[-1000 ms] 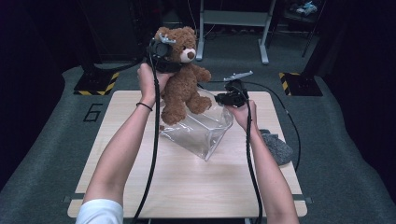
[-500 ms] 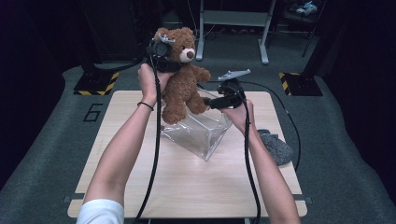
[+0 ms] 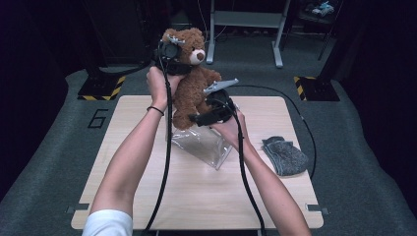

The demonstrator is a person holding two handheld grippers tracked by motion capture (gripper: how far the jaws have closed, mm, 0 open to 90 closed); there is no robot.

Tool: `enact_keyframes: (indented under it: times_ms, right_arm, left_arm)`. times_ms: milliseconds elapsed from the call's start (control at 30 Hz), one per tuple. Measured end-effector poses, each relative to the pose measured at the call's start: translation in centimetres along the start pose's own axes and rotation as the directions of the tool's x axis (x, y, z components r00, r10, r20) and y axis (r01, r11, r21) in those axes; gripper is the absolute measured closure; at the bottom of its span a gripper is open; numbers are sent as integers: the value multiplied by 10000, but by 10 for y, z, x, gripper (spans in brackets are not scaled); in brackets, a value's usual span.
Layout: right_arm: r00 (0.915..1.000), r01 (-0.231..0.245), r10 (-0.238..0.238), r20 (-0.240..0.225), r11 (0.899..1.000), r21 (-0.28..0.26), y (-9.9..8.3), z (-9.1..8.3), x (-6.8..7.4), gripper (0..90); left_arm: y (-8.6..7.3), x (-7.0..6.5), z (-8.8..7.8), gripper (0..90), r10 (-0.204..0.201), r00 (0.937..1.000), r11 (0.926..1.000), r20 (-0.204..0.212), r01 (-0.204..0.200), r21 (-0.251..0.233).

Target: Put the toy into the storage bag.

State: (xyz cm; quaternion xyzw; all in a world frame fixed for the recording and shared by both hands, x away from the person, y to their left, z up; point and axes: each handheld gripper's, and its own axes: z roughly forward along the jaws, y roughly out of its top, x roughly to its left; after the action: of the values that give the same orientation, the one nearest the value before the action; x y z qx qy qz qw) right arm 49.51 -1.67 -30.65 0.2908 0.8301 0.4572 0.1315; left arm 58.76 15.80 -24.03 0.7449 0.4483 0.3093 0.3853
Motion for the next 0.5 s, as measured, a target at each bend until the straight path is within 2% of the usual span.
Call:
enact_keyframes:
  times_ms: [67, 167, 233, 300, 333, 400, 433, 467, 500]
  right_arm:
    - [10000, 24, -24, 11, 10000, 82, 3, 6, 1, 120]
    - [9993, -362, 365, -111, 9990, 275, 8, 16, 3, 124]
    - [9992, -355, 360, -163, 9989, 322, 11, 23, 3, 135]
    - [9981, -593, 598, -159, 9977, 342, 13, 28, 3, 176]
    - [9977, -639, 646, -194, 9974, 346, 13, 30, 2, 245]
    - [9949, -955, 960, -295, 9953, 186, 11, 32, 1, 369]
    - [9955, -890, 895, -313, 9959, 174, 11, 34, 0, 403]
    - [9941, -1049, 1052, -255, 9944, 129, 10, 35, -2, 506]
    - [9937, -1096, 1098, -201, 9939, 92, 9, 35, -3, 547]
  left_arm:
    - [0, 0, 0, 477, -11, 10000, 10000, -15, 11, -1]
    - [0, -1, 0, 477, -79, 10000, 10000, -6, 79, -30]
    - [0, -2, 1, 477, -74, 10000, 10000, -28, 74, -22]
    - [1, -3, 1, 477, -161, 9999, 9998, -7, 160, -100]
    - [1, -2, 0, 478, -47, 10000, 10000, 3, 47, -21]
    - [1, -1, 0, 477, -119, 9999, 9999, 43, 119, -59]
    - [0, 0, -1, 477, -77, 10000, 10000, 62, 77, -19]
    - [0, 0, -1, 477, -52, 10000, 10000, 78, 52, 2]
    - [0, 0, -1, 477, -46, 10000, 10000, 86, 46, 6]
